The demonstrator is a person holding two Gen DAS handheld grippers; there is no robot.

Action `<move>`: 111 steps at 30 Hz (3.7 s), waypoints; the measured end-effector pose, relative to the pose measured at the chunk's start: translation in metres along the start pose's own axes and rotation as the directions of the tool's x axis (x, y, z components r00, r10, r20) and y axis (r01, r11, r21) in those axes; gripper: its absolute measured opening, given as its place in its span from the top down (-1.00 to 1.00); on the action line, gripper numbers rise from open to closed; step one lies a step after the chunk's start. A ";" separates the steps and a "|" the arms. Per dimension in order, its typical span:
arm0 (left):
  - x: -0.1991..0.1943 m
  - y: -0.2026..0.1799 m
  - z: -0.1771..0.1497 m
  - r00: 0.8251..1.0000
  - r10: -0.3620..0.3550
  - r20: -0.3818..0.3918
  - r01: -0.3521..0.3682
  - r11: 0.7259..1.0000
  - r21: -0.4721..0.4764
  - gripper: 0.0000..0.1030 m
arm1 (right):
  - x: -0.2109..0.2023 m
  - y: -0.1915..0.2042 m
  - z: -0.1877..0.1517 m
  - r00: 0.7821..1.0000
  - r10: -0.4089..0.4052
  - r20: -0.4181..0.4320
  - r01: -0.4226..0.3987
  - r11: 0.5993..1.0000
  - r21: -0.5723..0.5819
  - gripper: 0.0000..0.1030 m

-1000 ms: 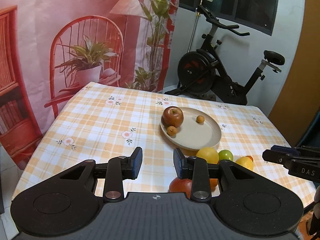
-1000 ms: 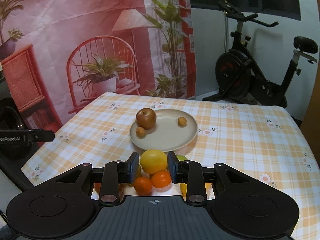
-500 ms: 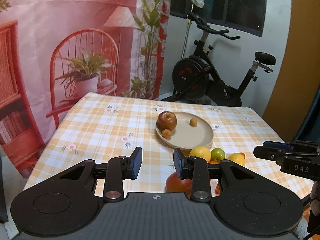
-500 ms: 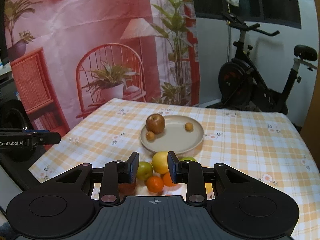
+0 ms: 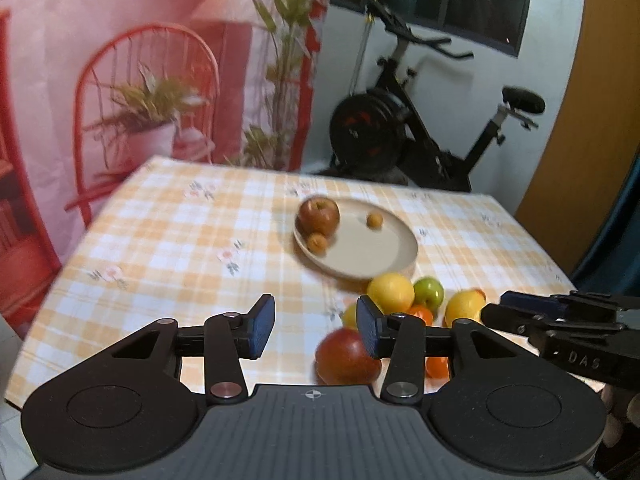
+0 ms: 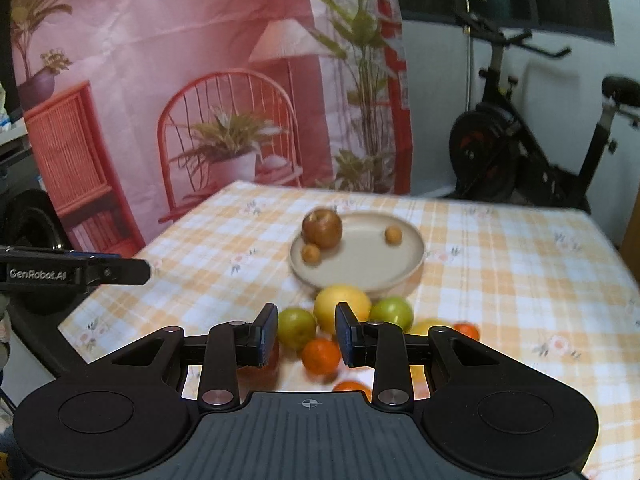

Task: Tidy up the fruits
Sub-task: 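Withdraw both tools from the plate toward the fruit pile, then close the right tool around the red apple while the left tool grips its top, then lift the red apple with both tools and lower it onto the plate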

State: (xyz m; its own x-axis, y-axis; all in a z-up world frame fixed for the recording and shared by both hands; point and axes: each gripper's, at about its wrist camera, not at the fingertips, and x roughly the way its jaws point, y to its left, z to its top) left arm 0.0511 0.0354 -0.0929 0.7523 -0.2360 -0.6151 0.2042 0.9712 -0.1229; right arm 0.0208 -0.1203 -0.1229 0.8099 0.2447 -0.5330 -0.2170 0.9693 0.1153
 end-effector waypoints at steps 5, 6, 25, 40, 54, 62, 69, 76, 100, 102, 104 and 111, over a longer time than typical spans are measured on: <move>0.036 -0.005 -0.002 0.996 -0.039 -0.086 0.039 0.999 -0.005 0.08 | 0.021 -0.007 -0.014 0.999 0.007 -0.049 -0.006 1.000 0.009 0.43; 0.043 -0.007 -0.002 0.994 -0.048 -0.101 0.048 0.999 0.000 0.08 | 0.025 -0.008 -0.016 0.998 0.013 -0.056 -0.012 1.000 0.013 0.43; 0.111 -0.008 -0.010 0.957 -0.096 -0.275 0.103 0.995 0.013 0.01 | 0.063 -0.016 -0.039 0.985 0.085 -0.147 -0.079 0.996 0.045 0.35; 0.103 0.038 -0.009 0.960 -0.139 -0.241 0.117 0.988 -0.104 -0.01 | 0.099 0.030 -0.032 0.960 0.150 -0.235 -0.173 0.981 -0.082 0.11; 0.106 0.067 -0.011 0.965 -0.146 -0.216 0.108 0.978 -0.180 -0.01 | 0.136 0.059 -0.020 0.937 0.207 -0.283 -0.258 0.954 -0.155 -0.09; 0.108 0.075 -0.014 0.955 -0.198 -0.219 0.142 0.958 -0.247 0.03 | 0.148 0.063 -0.021 0.936 0.216 -0.279 -0.267 0.951 -0.156 -0.24; 0.106 0.078 -0.014 0.950 -0.230 -0.212 0.163 0.943 -0.292 0.07 | 0.147 0.059 -0.024 0.941 0.223 -0.255 -0.264 0.955 -0.139 -0.23; 0.108 0.072 -0.014 0.946 -0.239 -0.221 0.176 0.947 -0.270 0.06 | 0.146 0.061 -0.027 0.946 0.219 -0.240 -0.258 0.955 -0.148 -0.23; 0.108 0.062 -0.016 0.940 -0.272 -0.206 0.215 0.941 -0.262 0.20 | 0.139 0.058 -0.030 0.953 0.209 -0.221 -0.242 0.961 -0.135 -0.25; 0.105 0.058 -0.011 0.943 -0.271 -0.192 0.219 0.943 -0.252 0.20 | 0.134 0.055 -0.027 0.956 0.210 -0.204 -0.239 0.962 -0.130 -0.25; 0.102 0.055 -0.006 0.946 -0.269 -0.183 0.222 0.944 -0.243 0.20 | 0.129 0.052 -0.023 0.960 0.212 -0.186 -0.237 0.964 -0.123 -0.25; 0.091 0.033 0.019 0.952 -0.272 -0.140 0.242 0.950 -0.199 0.20 | 0.109 0.036 0.000 0.968 0.217 -0.128 -0.230 0.968 -0.099 -0.25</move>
State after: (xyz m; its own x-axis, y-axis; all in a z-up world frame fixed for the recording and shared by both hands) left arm 0.1382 0.0453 -0.1380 0.5734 -0.4841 -0.6609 0.2510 0.8717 -0.4208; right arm 0.1016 -0.0587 -0.1768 0.6671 0.4440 -0.5981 -0.4503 0.8800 0.1510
